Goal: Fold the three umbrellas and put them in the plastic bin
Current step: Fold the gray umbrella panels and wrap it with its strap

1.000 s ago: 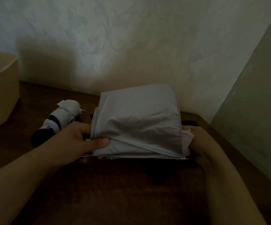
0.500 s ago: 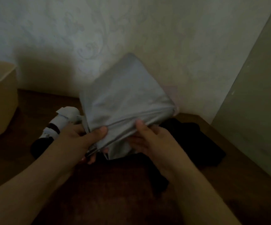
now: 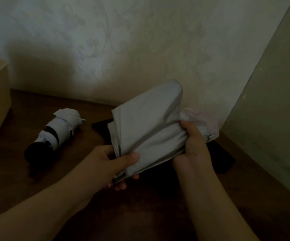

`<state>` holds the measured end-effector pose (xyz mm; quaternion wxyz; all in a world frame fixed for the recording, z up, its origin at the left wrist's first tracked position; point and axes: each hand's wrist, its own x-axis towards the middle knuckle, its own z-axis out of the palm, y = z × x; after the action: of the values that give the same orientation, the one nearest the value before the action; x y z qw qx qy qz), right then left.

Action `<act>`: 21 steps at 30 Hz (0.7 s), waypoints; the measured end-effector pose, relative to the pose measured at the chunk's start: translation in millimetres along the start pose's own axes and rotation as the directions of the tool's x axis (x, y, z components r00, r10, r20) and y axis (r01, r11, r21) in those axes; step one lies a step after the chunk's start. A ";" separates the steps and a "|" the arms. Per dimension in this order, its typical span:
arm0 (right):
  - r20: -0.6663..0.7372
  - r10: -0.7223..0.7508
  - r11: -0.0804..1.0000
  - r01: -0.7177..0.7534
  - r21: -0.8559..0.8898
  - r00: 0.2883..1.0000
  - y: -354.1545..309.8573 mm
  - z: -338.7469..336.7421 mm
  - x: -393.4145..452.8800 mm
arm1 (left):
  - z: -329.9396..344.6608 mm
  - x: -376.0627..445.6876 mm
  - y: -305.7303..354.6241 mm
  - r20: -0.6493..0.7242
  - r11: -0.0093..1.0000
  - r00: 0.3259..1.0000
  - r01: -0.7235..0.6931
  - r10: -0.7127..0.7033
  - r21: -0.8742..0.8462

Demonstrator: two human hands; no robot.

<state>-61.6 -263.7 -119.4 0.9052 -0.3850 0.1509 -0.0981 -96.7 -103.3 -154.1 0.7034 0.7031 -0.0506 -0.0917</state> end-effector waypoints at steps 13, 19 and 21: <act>-0.027 -0.042 0.990 0.038 -0.135 0.999 -25.7 -5.9 -1.2 | 9.9 -10.2 4.4 -0.113 0.966 0.961 -0.242 0.251 0.091; -0.035 -0.103 0.986 0.097 -0.133 0.994 -19.7 -5.2 5.2 | 5.6 -9.6 3.2 -0.168 0.949 0.943 -0.255 0.286 0.183; -0.055 -0.155 0.983 0.148 -0.108 0.986 -19.8 -4.8 5.5 | 5.9 -5.7 3.7 -0.135 0.983 0.974 -0.173 0.181 0.066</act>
<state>-59.4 -282.1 -109.2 0.8687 -0.4384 0.1545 -0.1709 -103.2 -107.9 -150.0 0.6913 0.7192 -0.0659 0.0223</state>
